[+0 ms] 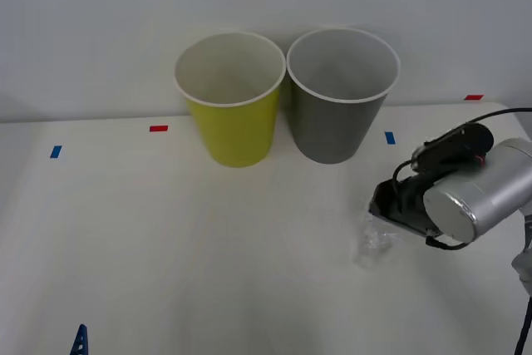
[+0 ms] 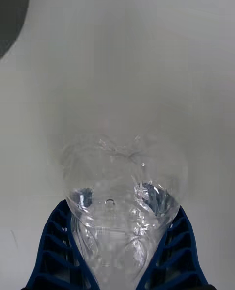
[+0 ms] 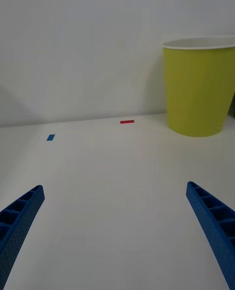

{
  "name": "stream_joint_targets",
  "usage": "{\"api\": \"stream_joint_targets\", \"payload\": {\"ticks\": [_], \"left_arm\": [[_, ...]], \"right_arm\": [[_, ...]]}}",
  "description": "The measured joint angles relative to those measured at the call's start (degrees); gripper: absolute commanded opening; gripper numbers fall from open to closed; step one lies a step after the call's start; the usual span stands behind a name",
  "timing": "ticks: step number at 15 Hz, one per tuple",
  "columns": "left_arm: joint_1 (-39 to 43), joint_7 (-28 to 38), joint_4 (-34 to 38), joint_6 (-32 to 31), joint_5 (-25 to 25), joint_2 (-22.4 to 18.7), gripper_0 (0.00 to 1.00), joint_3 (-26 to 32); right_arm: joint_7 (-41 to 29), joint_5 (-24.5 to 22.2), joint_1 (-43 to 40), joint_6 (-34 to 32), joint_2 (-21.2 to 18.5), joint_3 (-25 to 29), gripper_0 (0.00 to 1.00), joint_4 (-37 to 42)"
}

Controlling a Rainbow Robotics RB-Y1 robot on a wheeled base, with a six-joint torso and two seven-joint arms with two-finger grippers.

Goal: Put cans in the gray bin and PET bottles in the light green bin.

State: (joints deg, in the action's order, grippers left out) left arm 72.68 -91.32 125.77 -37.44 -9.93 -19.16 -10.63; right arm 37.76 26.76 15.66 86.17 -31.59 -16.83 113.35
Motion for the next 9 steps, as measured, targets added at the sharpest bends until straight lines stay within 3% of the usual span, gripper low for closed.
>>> {"api": "stream_joint_targets", "payload": {"ticks": [4, 9], "left_arm": [[0.00, 0.00, 0.00, 0.00, 0.00, 0.00, 1.00, 0.00], [0.00, 0.00, 0.00, 0.00, 0.00, 0.00, 1.00, 0.00]], "right_arm": [[18.35, -3.14, -7.74, -1.92, 6.39, 8.87, 0.01, 9.69], [37.78, -4.43, -14.64, -8.49, 12.25, 14.30, 0.01, 16.60]]}}
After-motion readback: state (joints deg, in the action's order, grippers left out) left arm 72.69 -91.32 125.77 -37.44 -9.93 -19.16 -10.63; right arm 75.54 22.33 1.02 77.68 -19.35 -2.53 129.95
